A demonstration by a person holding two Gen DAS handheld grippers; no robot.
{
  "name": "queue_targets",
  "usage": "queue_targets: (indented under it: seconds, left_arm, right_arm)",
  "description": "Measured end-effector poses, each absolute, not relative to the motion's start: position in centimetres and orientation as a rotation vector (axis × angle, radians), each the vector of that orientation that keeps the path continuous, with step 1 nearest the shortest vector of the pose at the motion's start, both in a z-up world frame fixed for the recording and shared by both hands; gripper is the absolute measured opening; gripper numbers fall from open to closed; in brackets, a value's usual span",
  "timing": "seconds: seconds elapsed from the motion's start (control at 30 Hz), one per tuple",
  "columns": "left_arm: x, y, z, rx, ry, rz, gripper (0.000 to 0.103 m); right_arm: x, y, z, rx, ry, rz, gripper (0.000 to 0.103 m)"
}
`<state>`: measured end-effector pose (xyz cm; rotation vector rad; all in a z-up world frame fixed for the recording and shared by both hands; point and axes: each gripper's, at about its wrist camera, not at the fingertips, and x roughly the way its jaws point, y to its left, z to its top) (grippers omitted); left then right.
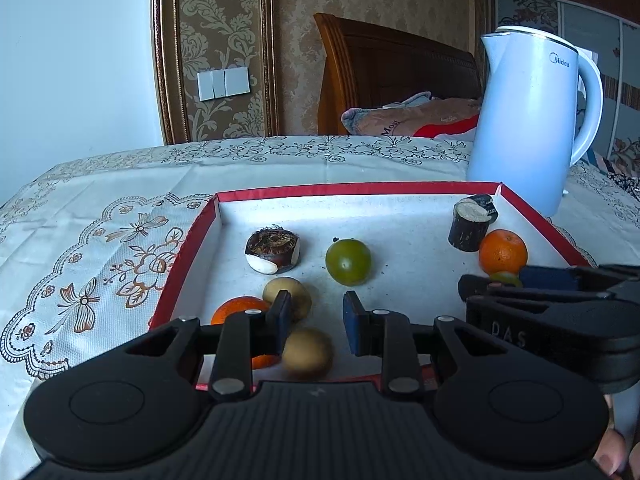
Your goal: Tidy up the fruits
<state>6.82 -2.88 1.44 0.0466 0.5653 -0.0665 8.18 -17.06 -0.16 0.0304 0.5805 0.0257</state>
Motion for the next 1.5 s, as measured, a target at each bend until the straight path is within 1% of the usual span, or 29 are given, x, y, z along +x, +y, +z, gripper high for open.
queue_targets:
  seconds: [0.07,0.1,0.13,0.2,0.23,0.3,0.4,0.57,0.63,0.77,0.8,0.87,0.9,0.93,1.03,1.1,1.27,1.33,1.47,1.5]
  left_arm:
    - [6.7,-2.9,1.4,0.049,0.565,-0.069,0.03]
    - [6.7,-2.9,1.4,0.044,0.567,-0.07,0.03]
    - [6.6,-2.8,1.5,0.037,0.568,-0.073,0.03]
    - [6.4,-2.6,1.5,0.025,0.571,-0.077,0.03]
    - [6.4,-2.5,1.5,0.022,0.571,-0.077,0.03]
    - [6.4,-2.5,1.5,0.024,0.571,-0.077,0.03]
    - [6.3,-2.5,1.5,0.023,0.572,-0.077,0.03]
    - [5.5,-1.9,1.7,-0.011,0.578,-0.077,0.03]
    - [5.1,-1.5,1.7,-0.026,0.579,-0.075,0.03]
    - [4.1,-1.3,1.7,-0.025,0.578,-0.062,0.03]
    - [3.8,-1.3,1.8,-0.021,0.573,-0.055,0.032]
    - [3.3,-1.2,1.8,-0.011,0.557,-0.031,0.043]
    - [2.9,-1.2,1.9,-0.006,0.543,-0.013,0.057]
    - [2.6,-1.1,2.0,-0.004,0.53,-0.001,0.062]
    - [1.6,-0.7,2.3,-0.018,0.494,0.007,0.062]
    - [1.2,-0.5,2.3,-0.019,0.499,0.001,0.062]
    - [0.4,-0.6,1.8,-0.011,0.522,-0.019,0.062]
    - [-0.1,-0.6,1.7,-0.003,0.522,-0.02,0.062]
    - [-0.8,-0.7,1.5,0.004,0.531,-0.032,0.062]
    - [-0.8,-0.7,1.4,0.003,0.536,-0.034,0.062]
  right_arm:
    - [7.9,-17.1,0.0,0.034,0.57,0.027,0.048]
    - [7.9,-17.1,0.1,0.037,0.569,0.027,0.049]
    - [7.8,-17.1,0.1,0.042,0.568,0.029,0.055]
    - [7.4,-17.3,0.1,0.047,0.558,0.023,0.061]
    - [7.2,-17.4,0.2,0.054,0.551,0.02,0.063]
    - [7.0,-17.7,0.4,0.066,0.54,0.019,0.064]
    - [6.8,-17.9,0.4,0.073,0.538,0.013,0.073]
    - [5.9,-18.2,0.6,0.086,0.519,0.009,0.073]
    - [5.2,-18.6,0.8,0.104,0.502,0.012,0.076]
    - [3.5,-19.2,1.0,0.127,0.48,0.02,0.077]
    - [3.1,-19.3,0.9,0.13,0.477,0.023,0.077]
    - [2.3,-19.5,0.8,0.143,0.473,0.036,0.08]
    - [1.9,-19.6,0.8,0.15,0.471,0.044,0.082]
    - [1.5,-19.6,0.7,0.156,0.469,0.05,0.083]
    - [0.4,-19.7,0.7,0.156,0.455,0.062,0.083]
    - [-0.1,-19.6,0.6,0.144,0.454,0.064,0.087]
    - [-0.9,-19.5,0.5,0.142,0.457,0.076,0.088]
    - [-1.0,-19.5,0.4,0.142,0.461,0.074,0.092]
    - [-1.5,-19.5,0.3,0.144,0.456,0.069,0.093]
    - [-1.6,-19.3,0.3,0.138,0.456,0.069,0.096]
